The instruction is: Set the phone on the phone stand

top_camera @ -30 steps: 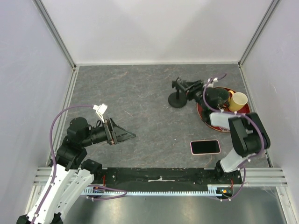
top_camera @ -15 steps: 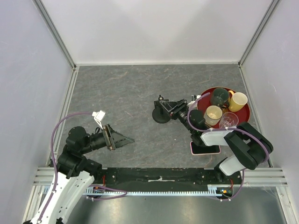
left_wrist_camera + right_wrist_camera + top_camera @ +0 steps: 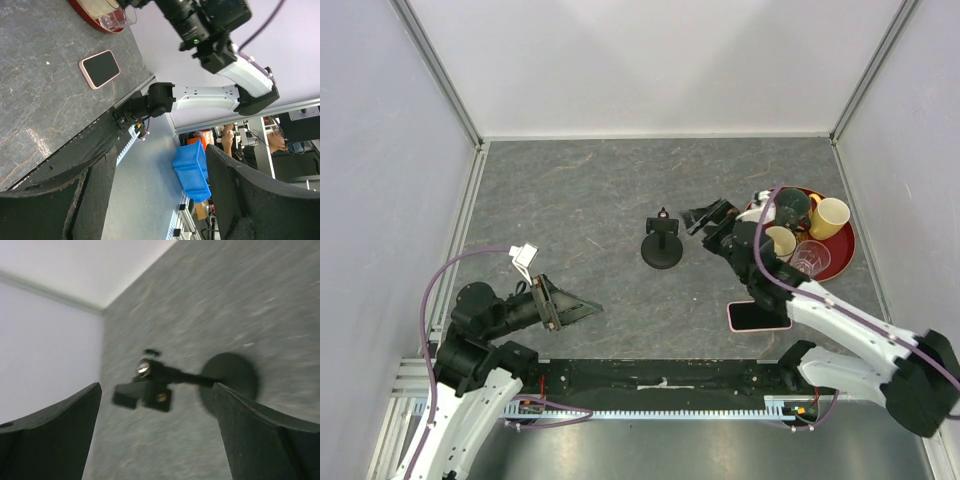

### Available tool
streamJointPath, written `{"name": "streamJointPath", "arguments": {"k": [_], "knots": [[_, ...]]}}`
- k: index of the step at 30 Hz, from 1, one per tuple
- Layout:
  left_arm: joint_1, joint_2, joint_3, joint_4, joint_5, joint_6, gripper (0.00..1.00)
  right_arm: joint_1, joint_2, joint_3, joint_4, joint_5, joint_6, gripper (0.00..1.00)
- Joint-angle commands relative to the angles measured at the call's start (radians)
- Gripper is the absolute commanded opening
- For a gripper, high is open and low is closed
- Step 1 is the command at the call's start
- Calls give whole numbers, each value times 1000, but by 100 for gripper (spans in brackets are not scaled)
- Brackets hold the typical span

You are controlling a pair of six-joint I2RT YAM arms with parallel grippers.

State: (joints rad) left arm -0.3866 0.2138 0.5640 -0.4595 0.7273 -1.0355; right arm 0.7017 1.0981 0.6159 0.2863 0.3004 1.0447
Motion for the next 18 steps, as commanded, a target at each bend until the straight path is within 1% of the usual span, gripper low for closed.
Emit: {"name": "streamJointPath", "arguments": {"k": [1, 2, 3, 4, 5, 7, 8, 9, 10, 11, 12, 13, 14, 15, 16, 17, 18], "knots": [[0, -4, 11, -18, 9, 2, 78, -1, -110, 126, -757, 475, -111, 98], [0, 4, 11, -18, 11, 3, 78, -1, -97, 160, -876, 615, -59, 98], [0, 9, 19, -16, 9, 11, 78, -5, -78, 238, -997, 672, 86, 98], [0, 16, 23, -13, 8, 14, 78, -13, -14, 281, -1240, 689, 192, 98], [0, 31, 28, -8, 4, 18, 78, -33, 21, 365, -1342, 627, 271, 98], [0, 48, 45, 2, 12, 29, 78, -56, 116, 451, -1514, 506, 348, 98], [0, 61, 51, 4, 14, 37, 78, -65, 135, 511, -1530, 431, 330, 98], [2, 68, 63, 4, 15, 49, 78, -70, 155, 530, -1541, 298, 318, 98], [0, 73, 66, 4, 12, 52, 78, -70, 155, 536, -1535, 220, 302, 98], [0, 75, 69, 2, 12, 54, 78, -70, 146, 510, -1540, 165, 340, 98], [0, 73, 71, 4, 11, 51, 78, -68, 88, 478, -1530, 113, 389, 98], [0, 73, 70, 5, 11, 49, 78, -68, 41, 435, -1514, 111, 508, 98], [0, 68, 71, 7, 9, 48, 78, -70, -16, 342, -1503, 126, 582, 98], [0, 59, 70, 8, 9, 43, 78, -73, -138, 299, -1501, 152, 653, 98], [0, 55, 66, 7, 6, 42, 78, -77, -202, 259, -1510, 175, 734, 98], [0, 49, 65, 8, 7, 38, 78, -80, -268, 178, -1510, 187, 856, 98], [0, 45, 62, 7, 9, 37, 78, -80, -390, 136, -1510, 193, 926, 98]]}}
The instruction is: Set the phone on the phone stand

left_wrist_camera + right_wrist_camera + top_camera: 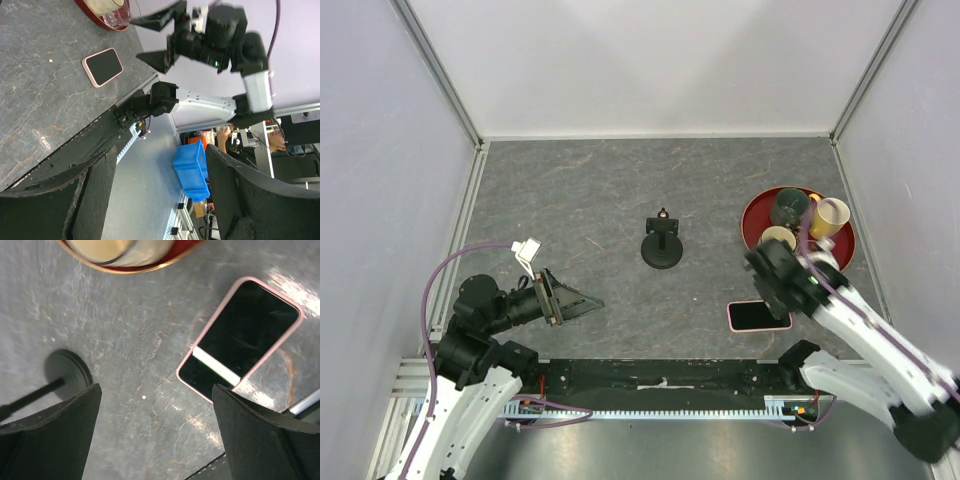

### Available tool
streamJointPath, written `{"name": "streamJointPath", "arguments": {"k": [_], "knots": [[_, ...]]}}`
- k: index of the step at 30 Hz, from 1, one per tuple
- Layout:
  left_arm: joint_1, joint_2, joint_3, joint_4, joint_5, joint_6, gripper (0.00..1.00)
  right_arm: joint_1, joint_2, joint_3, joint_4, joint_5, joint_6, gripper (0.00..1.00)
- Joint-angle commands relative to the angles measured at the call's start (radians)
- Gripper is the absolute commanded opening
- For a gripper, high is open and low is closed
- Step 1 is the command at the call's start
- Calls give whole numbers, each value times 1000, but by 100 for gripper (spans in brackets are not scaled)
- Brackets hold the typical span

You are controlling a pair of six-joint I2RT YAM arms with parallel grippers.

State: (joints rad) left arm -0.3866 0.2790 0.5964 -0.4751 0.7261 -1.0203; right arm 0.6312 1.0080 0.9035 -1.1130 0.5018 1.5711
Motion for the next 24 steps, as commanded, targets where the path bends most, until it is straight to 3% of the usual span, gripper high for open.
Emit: {"name": "streamJointPath", "arguments": {"k": [1, 2, 5, 12, 17, 24], "knots": [[0, -27, 25, 24, 13, 23, 78, -10, -353, -191, -113, -2, 456, 98], [0, -29, 22, 23, 15, 22, 78, -11, -397, -257, -116, 1, 569, 98], [0, -26, 8, 23, 24, 22, 78, -8, -477, -313, -123, 52, 639, 98], [-1, -8, 14, 29, 29, 28, 78, -10, -140, -143, -191, 69, 578, 98], [0, -14, 8, 38, 25, 25, 78, -19, -115, -196, -102, 12, 616, 98], [0, -3, 13, 41, 27, 25, 78, -82, 45, -187, -10, -71, 528, 98]]}}
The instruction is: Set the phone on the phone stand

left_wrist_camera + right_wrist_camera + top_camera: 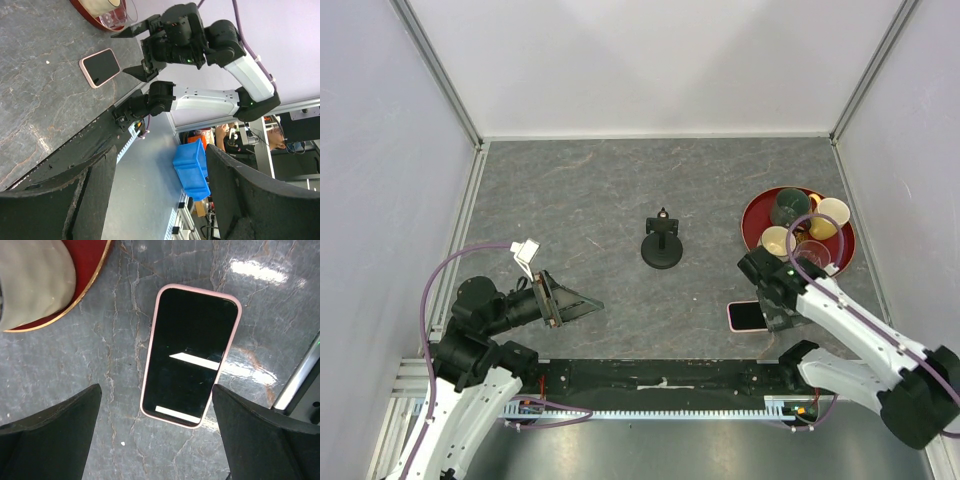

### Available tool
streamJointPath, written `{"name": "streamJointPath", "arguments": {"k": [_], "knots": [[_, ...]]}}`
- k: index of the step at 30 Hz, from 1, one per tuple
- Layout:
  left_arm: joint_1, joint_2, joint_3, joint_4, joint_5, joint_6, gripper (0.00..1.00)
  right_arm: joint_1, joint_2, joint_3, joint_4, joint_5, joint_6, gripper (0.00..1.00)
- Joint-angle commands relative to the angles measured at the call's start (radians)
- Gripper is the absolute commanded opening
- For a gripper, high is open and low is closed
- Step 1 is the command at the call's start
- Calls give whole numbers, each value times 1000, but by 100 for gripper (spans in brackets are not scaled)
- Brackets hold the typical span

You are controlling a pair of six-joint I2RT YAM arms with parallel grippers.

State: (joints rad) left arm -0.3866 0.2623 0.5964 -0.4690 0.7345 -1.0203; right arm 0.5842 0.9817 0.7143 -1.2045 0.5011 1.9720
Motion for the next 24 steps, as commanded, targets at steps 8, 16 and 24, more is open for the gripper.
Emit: {"name": "streamJointPath", "arguments": {"k": [8, 16, 24], "knots": [[0, 12, 9, 33, 29, 26, 78, -148, 213, -33, 143, -194, 33, 98], [0, 0, 0, 33, 23, 22, 78, -221, 278, -73, 186, -246, -33, 98], [0, 5, 13, 35, 29, 16, 78, -244, 325, -50, 175, -271, -102, 98]]}}
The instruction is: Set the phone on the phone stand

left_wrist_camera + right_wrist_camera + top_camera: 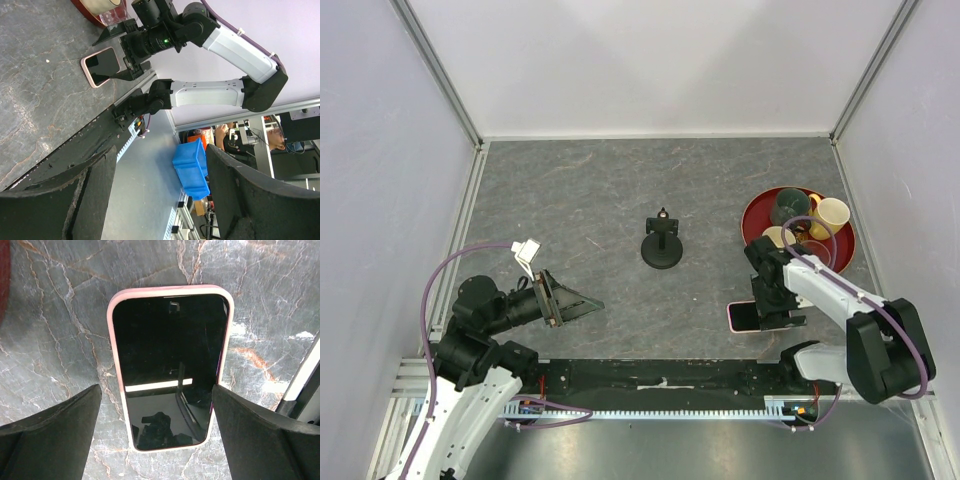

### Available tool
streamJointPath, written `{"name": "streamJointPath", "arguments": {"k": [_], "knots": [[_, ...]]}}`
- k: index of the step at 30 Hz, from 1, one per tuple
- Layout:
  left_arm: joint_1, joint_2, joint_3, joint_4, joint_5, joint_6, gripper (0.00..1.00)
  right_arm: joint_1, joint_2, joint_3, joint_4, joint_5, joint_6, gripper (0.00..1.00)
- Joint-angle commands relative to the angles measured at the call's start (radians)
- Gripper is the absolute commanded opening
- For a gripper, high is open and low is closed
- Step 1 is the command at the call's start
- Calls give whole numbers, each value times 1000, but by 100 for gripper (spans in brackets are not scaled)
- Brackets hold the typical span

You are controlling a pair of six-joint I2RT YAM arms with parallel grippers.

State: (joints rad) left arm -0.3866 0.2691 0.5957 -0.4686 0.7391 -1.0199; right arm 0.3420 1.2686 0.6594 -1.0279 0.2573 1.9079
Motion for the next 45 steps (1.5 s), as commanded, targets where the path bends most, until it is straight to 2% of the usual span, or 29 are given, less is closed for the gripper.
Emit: {"name": "streamJointPath", "arguments": {"k": [1, 8, 13, 33, 34, 36, 39, 40, 43, 44, 45], "knots": [[0, -1, 13, 33, 25, 15, 78, -1, 40, 23, 0, -18, -50, 98], [0, 5, -10, 41, 31, 20, 78, -1, -38, 85, -92, 34, -93, 98], [0, 10, -5, 53, 26, 17, 78, -5, -83, 42, -101, 27, -72, 98], [0, 27, -13, 68, 51, 20, 78, -34, -38, -96, 81, -29, -59, 98], [0, 22, -2, 62, 48, 21, 78, -34, -41, -99, 91, -26, -60, 91], [0, 19, 7, 51, 40, 26, 78, -32, -44, -121, 107, -24, -53, 85], [0, 15, 1, 56, 39, 24, 78, -34, -66, -170, 153, -24, -41, 45], [0, 15, -2, 61, 37, 26, 78, -34, -75, -184, 175, -30, -41, 27], [0, 21, -7, 59, 43, 24, 78, -34, -118, -215, 200, -87, -58, 4], [0, 22, -5, 61, 48, 23, 78, -32, -127, -202, 196, -101, -64, 0], [0, 19, -2, 59, 48, 20, 78, -34, -141, -187, 195, -115, -75, 0]]}}
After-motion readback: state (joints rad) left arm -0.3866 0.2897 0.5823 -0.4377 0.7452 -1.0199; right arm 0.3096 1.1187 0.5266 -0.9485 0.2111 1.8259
